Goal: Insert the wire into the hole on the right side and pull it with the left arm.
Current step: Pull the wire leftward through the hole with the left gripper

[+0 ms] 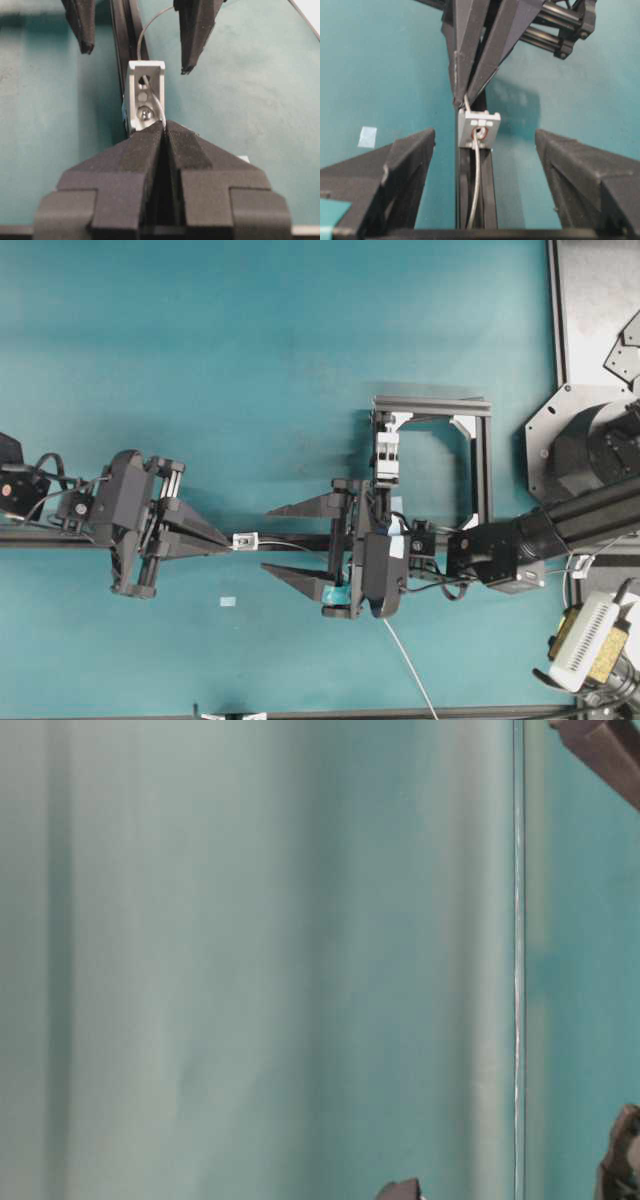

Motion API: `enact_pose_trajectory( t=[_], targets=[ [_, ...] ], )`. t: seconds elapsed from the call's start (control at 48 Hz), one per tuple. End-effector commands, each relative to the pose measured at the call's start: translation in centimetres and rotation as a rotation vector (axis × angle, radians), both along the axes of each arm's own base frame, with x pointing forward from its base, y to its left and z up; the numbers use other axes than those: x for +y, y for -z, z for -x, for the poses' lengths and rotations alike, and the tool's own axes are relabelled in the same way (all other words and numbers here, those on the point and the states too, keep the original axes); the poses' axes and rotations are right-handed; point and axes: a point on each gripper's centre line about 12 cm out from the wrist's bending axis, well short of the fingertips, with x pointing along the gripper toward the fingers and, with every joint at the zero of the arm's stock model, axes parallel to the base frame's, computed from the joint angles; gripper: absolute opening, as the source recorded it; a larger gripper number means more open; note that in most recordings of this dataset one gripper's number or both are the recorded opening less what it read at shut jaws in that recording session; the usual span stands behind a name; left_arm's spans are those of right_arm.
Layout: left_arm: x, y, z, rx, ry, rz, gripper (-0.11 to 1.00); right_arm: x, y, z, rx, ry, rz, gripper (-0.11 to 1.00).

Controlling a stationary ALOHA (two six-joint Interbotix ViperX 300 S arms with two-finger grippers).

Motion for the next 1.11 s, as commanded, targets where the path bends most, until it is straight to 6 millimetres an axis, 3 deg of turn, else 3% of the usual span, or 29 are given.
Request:
enact_pose_trajectory(
  t=[0.0,0.501,1.084],
  targets=[
    [-0.3,-1.7,0.0,-0.036,0.008,0.008,-0.10,0.2,-1.3,-0.1,-0.036,-0.004,-0.017,0.87],
    [0.3,-3.1,3.0,0.013,0.030,-0.044,-0.10,0.1,-1.2,0.0,-0.030,-0.003,-0.014,0.87],
    [1.4,-4.8,9.0,0.060,0.055,-0.058,-0.10,0.1,-1.2,0.0,-0.030,-0.004,-0.014,0.87]
  ],
)
